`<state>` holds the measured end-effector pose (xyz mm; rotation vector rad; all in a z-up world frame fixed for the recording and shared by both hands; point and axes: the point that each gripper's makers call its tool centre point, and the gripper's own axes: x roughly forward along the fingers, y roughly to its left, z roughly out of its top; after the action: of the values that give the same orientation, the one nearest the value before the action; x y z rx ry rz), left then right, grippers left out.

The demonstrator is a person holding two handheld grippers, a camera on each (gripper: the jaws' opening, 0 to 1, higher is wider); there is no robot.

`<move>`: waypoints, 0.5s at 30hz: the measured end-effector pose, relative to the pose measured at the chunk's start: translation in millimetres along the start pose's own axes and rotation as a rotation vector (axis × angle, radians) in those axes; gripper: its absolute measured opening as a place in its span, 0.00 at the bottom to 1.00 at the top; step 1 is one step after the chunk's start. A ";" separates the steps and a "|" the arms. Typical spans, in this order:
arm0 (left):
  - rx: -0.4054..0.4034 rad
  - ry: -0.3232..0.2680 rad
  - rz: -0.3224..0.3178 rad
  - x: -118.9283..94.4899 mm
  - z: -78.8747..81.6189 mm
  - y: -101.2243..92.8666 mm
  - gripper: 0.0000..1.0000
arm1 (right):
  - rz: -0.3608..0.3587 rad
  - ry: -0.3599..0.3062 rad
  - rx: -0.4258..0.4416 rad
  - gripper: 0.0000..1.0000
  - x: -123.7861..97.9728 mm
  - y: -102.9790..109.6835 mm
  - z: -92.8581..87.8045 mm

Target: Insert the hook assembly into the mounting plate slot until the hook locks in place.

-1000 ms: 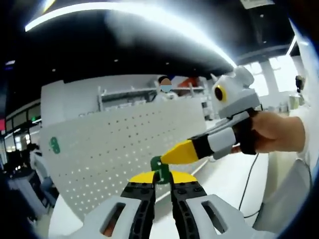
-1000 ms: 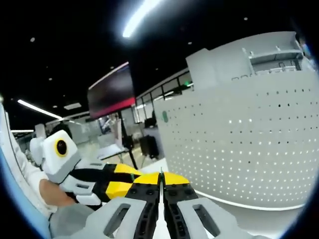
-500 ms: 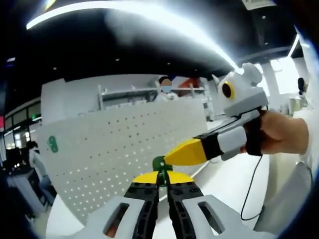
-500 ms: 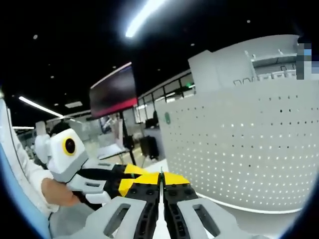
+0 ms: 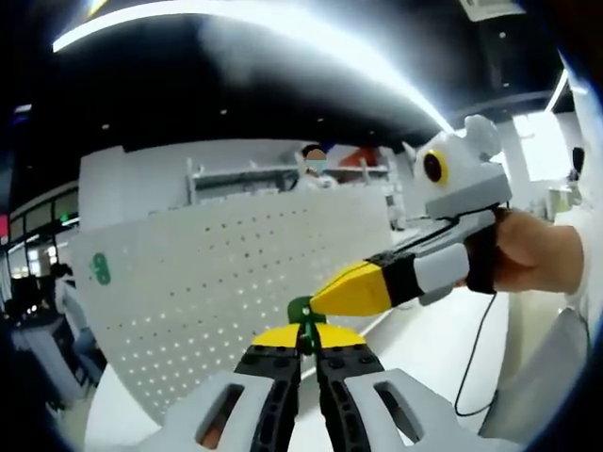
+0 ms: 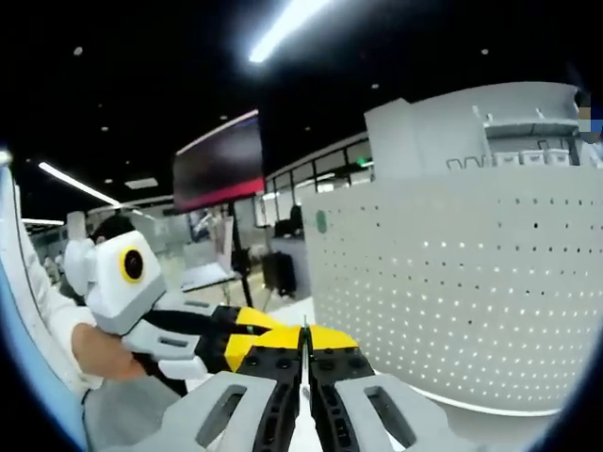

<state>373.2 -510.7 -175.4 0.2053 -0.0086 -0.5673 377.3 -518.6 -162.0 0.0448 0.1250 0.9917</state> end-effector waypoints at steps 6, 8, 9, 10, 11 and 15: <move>-0.001 0.006 -0.003 0.9 -1.7 -0.7 0.04 | -0.003 0.010 -0.008 0.00 0.5 -0.7 -2.2; -0.004 0.009 -0.005 1.4 -2.8 -0.9 0.04 | -0.004 0.013 -0.011 0.00 0.5 -0.9 -3.0; -0.005 0.010 -0.007 1.6 -3.4 -1.1 0.04 | -0.004 0.016 -0.019 0.00 0.6 -1.0 -3.5; -0.005 0.010 -0.007 1.7 -3.8 -1.1 0.04 | -0.006 0.021 -0.036 0.00 0.8 -0.6 -4.0; -0.006 0.009 -0.005 1.7 -4.0 -0.9 0.04 | -0.005 0.023 -0.049 0.00 1.0 0.1 -4.0; -0.017 0.003 -0.001 1.2 -3.7 0.2 0.03 | -0.002 0.023 -0.085 0.00 2.5 1.3 -2.6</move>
<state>374.5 -510.5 -179.1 0.1892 -0.0011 -0.5684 377.3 -515.8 -164.7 -0.0444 0.1042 0.9952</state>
